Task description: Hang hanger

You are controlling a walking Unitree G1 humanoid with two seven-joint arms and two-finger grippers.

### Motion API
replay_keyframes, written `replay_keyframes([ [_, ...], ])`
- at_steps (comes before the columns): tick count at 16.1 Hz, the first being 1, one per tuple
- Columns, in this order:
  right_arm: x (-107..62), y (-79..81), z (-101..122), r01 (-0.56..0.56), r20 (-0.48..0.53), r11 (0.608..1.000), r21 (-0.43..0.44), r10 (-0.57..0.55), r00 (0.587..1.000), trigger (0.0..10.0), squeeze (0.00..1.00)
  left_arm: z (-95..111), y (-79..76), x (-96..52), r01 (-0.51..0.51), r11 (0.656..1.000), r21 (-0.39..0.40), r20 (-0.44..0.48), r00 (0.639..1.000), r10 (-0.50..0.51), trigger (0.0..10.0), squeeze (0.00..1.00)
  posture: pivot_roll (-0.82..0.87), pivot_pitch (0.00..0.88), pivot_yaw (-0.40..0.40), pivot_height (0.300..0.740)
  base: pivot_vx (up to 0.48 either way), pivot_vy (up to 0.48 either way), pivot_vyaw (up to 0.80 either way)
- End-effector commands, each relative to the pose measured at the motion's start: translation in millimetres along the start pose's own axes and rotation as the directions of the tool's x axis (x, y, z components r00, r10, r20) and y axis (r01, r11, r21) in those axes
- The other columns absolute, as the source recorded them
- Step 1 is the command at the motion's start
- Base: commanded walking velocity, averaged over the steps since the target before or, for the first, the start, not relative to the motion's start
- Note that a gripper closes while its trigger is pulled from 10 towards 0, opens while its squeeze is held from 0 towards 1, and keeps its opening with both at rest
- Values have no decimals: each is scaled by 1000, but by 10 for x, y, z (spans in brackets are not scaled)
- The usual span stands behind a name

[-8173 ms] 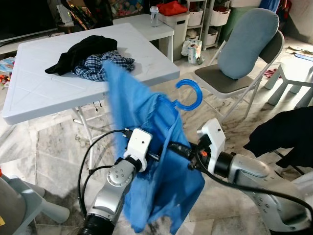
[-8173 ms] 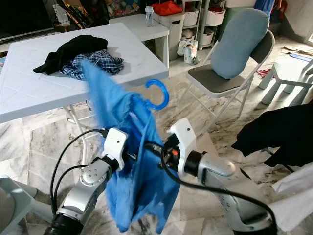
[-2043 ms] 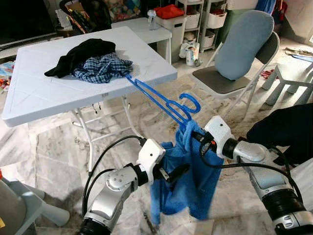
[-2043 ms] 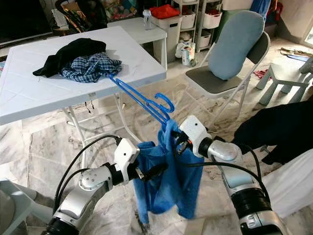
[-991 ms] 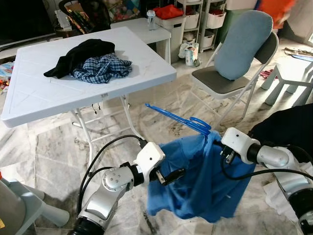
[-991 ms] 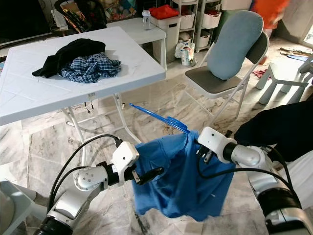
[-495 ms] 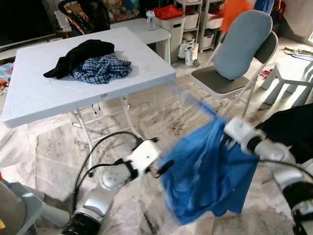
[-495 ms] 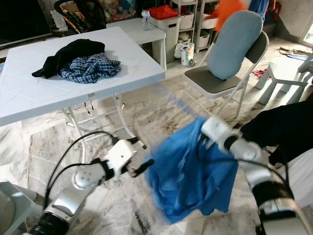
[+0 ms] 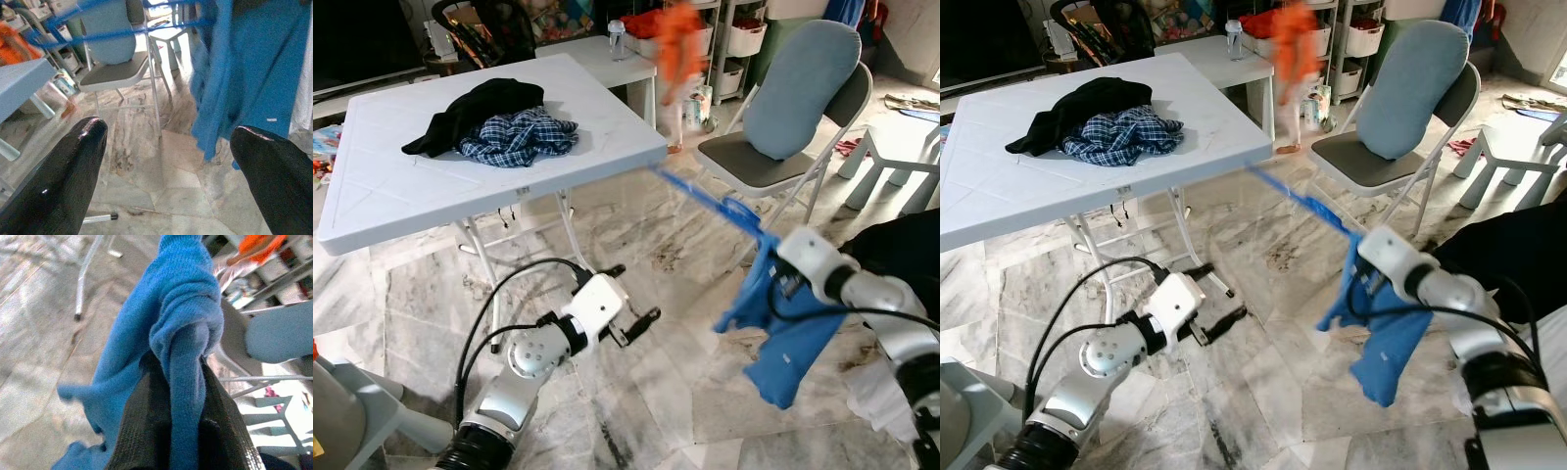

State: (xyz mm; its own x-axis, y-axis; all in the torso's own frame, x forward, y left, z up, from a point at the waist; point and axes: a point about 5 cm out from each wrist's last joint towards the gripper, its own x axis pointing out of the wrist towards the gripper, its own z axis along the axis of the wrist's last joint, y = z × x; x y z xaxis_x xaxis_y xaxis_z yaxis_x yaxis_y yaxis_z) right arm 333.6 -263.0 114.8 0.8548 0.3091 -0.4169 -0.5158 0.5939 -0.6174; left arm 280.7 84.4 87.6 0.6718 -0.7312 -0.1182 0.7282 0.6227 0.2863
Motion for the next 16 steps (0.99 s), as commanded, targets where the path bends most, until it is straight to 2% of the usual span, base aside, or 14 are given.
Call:
replay_keyframes([
  [1,-32,-19,4,-56,1,997,-50,56,998,10000,0,79,46,6,10,1000,28,29,1000,-11,10000,1000,-173,0,31,740,0,0,0],
  [3,-122,59,-47,-210,-8,972,-107,210,978,10000,0,84,84,-25,13,999,42,36,999,-14,10000,1000,-173,0,30,740,0,0,0],
  [4,-205,114,-90,-318,-20,939,-134,318,948,10000,0,70,116,-57,22,998,56,28,999,-23,10000,765,-172,0,28,740,0,0,0],
  [5,-234,126,-100,-347,-25,926,-149,347,938,10000,0,66,120,-67,29,998,55,25,999,-31,10000,529,-172,0,28,740,0,0,0],
  [6,-338,154,-141,-442,-44,881,-170,442,896,10000,0,58,124,-97,59,996,65,17,998,-60,10000,0,-173,0,29,740,0,0,0],
  [8,-426,154,-157,-515,-54,838,-181,514,856,10000,0,42,120,-122,92,993,76,11,996,-93,10000,0,-176,0,29,740,0,0,0],
  [14,-381,89,82,-509,62,827,-237,536,842,10000,0,-20,2,-125,275,960,48,-24,961,-274,10000,0,-173,0,26,740,0,0,0],
  [16,-386,132,182,-559,104,784,-271,601,793,10000,0,17,85,-89,284,955,82,-26,959,-283,10000,0,-171,0,25,740,0,0,0],
])
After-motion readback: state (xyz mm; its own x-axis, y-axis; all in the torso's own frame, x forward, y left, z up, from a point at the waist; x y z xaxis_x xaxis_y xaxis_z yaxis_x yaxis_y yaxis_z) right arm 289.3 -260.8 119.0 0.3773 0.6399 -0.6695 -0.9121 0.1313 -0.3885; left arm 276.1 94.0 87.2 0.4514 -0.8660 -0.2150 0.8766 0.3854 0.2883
